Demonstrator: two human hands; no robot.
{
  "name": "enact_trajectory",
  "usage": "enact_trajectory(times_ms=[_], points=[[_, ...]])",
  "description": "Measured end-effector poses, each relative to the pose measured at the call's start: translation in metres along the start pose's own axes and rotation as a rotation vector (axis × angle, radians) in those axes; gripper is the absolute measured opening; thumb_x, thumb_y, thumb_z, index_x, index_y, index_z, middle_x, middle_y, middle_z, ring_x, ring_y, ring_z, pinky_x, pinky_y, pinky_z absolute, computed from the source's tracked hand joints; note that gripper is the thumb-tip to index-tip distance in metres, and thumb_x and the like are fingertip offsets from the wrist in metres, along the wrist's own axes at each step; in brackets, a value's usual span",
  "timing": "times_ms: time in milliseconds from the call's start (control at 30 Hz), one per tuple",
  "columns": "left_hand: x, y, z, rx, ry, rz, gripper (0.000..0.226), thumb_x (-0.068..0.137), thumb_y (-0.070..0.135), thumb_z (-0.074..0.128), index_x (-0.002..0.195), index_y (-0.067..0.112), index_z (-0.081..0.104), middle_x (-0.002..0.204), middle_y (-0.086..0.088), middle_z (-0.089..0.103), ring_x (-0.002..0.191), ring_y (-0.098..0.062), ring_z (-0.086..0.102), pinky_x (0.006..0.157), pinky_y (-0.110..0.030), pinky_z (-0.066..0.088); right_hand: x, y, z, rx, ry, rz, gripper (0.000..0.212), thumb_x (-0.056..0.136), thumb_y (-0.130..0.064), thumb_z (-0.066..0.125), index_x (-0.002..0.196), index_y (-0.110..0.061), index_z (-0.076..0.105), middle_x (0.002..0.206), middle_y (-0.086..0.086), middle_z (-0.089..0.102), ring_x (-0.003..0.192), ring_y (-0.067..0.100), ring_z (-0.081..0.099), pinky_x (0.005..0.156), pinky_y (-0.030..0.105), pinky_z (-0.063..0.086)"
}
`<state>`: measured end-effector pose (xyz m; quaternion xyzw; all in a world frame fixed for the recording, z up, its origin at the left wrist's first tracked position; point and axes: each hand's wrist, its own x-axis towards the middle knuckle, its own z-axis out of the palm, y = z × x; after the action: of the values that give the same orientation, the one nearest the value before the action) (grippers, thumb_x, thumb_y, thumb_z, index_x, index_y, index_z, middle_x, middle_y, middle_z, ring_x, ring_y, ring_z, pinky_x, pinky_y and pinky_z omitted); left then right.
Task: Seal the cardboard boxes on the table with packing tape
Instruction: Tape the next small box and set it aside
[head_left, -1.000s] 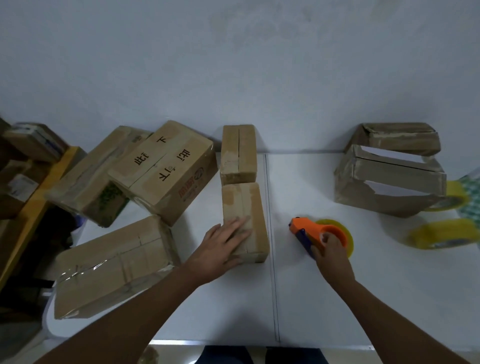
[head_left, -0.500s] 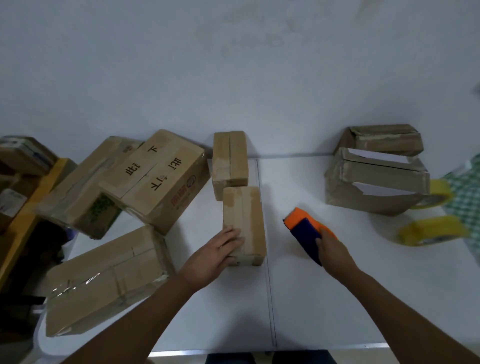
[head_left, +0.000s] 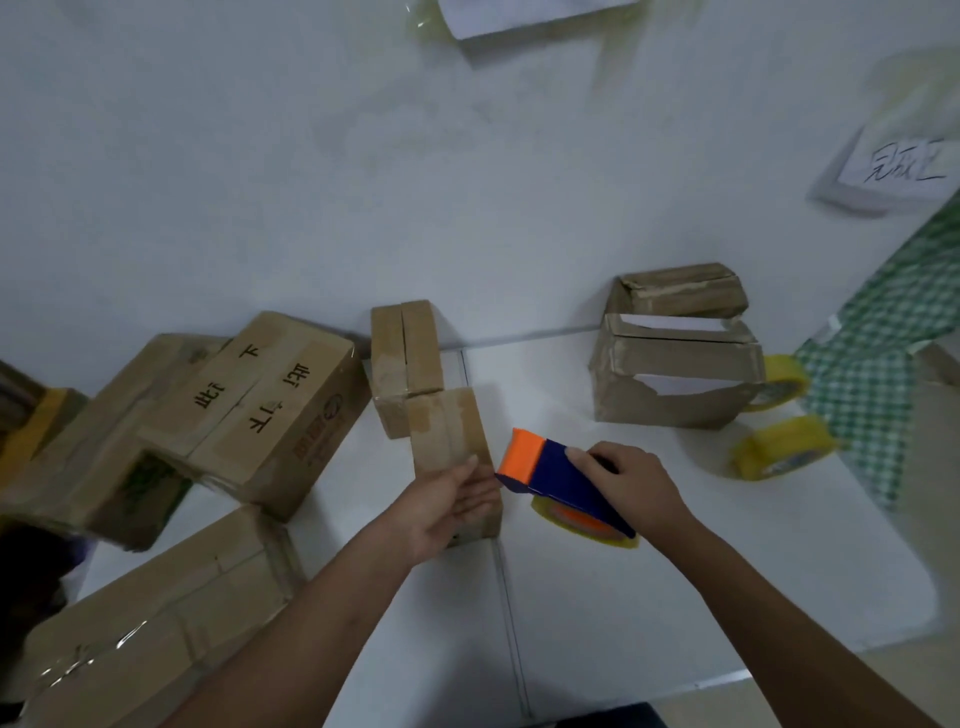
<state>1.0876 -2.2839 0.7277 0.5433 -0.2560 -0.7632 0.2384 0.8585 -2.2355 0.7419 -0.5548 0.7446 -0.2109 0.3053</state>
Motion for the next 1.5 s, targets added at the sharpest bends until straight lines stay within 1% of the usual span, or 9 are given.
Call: enact_trajectory(times_ms=[200,300,467,667,800,900,1033,1200,1500], points=[[-0.008,0.003,0.009,-0.089,-0.007,-0.01,0.031,0.1,0.024,0.057,0.121,0.003,0.065,0.12,-0.017,0.069,0.112,-0.025,0.065,0.082,-0.028,0.056,-0.001,-0.004,0.0,-0.045,-0.059,-0.053,0.04,0.096,-0.055,0.044,0.09,-0.022,0.067,0.081,-0.009,0.067,0.074,0.005,0.062,0.061,0.018,0.039],[-0.01,0.001,0.009,-0.075,0.002,0.014,0.023,0.097,0.02,0.062,0.114,0.006,0.067,0.116,-0.016,0.07,0.104,-0.021,0.066,0.076,-0.024,0.059,0.0,-0.006,0.003,-0.051,-0.072,-0.067,0.041,0.096,-0.055,0.044,0.095,-0.022,0.067,0.085,-0.009,0.068,0.075,0.004,0.062,0.061,0.017,0.04],[-0.01,-0.003,0.007,-0.041,0.069,0.049,0.021,0.096,0.011,0.063,0.115,0.005,0.069,0.116,-0.018,0.07,0.104,-0.022,0.064,0.077,-0.026,0.056,0.002,-0.012,0.002,-0.063,-0.098,-0.102,0.042,0.096,-0.056,0.042,0.1,-0.022,0.067,0.084,-0.011,0.066,0.075,0.003,0.062,0.06,0.015,0.039],[-0.014,-0.011,0.009,0.163,0.142,0.146,0.017,0.101,0.016,0.057,0.109,0.011,0.071,0.109,-0.013,0.072,0.099,-0.019,0.066,0.089,-0.034,0.054,0.004,-0.016,0.003,-0.168,-0.095,-0.12,0.056,0.091,-0.067,0.037,0.096,-0.022,0.069,0.081,-0.009,0.068,0.072,0.006,0.064,0.067,0.02,0.051],[-0.017,-0.015,0.012,0.252,0.208,0.225,0.016,0.102,0.022,0.054,0.101,0.017,0.069,0.097,-0.004,0.072,0.092,-0.012,0.066,0.072,-0.022,0.052,0.004,-0.021,0.004,-0.271,-0.08,-0.16,0.058,0.09,-0.07,0.036,0.096,-0.023,0.069,0.079,-0.01,0.067,0.07,0.006,0.061,0.065,0.019,0.048],[-0.017,-0.019,0.013,0.269,0.249,0.241,0.017,0.103,0.025,0.053,0.101,0.018,0.068,0.096,-0.001,0.071,0.092,-0.011,0.065,0.074,-0.023,0.051,0.004,-0.024,0.004,-0.344,-0.079,-0.191,0.063,0.088,-0.074,0.033,0.094,-0.023,0.07,0.083,-0.005,0.07,0.071,0.008,0.062,0.065,0.02,0.047],[-0.016,-0.019,0.004,0.217,0.313,0.274,0.015,0.101,0.019,0.055,0.096,0.013,0.068,0.091,-0.002,0.07,0.087,-0.012,0.064,0.07,-0.023,0.05,0.006,-0.025,0.008,-0.365,-0.109,-0.196,0.066,0.088,-0.074,0.032,0.094,-0.02,0.07,0.082,-0.003,0.07,0.071,0.01,0.064,0.063,0.02,0.047],[-0.017,-0.015,-0.056,0.1,0.476,0.332,0.01,0.097,0.009,0.061,0.093,0.004,0.069,0.088,-0.013,0.065,0.082,-0.02,0.059,0.075,-0.025,0.051,0.009,-0.011,0.004,-0.441,-0.135,-0.178,0.065,0.087,-0.076,0.033,0.088,-0.022,0.069,0.076,-0.006,0.066,0.069,0.009,0.061,0.064,0.022,0.047],[-0.023,-0.045,-0.072,-0.063,0.423,0.313,0.009,0.096,0.005,0.06,0.095,0.003,0.068,0.09,-0.012,0.067,0.083,-0.018,0.062,0.079,-0.025,0.051,0.008,-0.004,0.014,-0.506,-0.061,-0.118,0.065,0.088,-0.075,0.031,0.077,-0.023,0.068,0.067,-0.005,0.062,0.065,0.01,0.06,0.069,0.029,0.051]])
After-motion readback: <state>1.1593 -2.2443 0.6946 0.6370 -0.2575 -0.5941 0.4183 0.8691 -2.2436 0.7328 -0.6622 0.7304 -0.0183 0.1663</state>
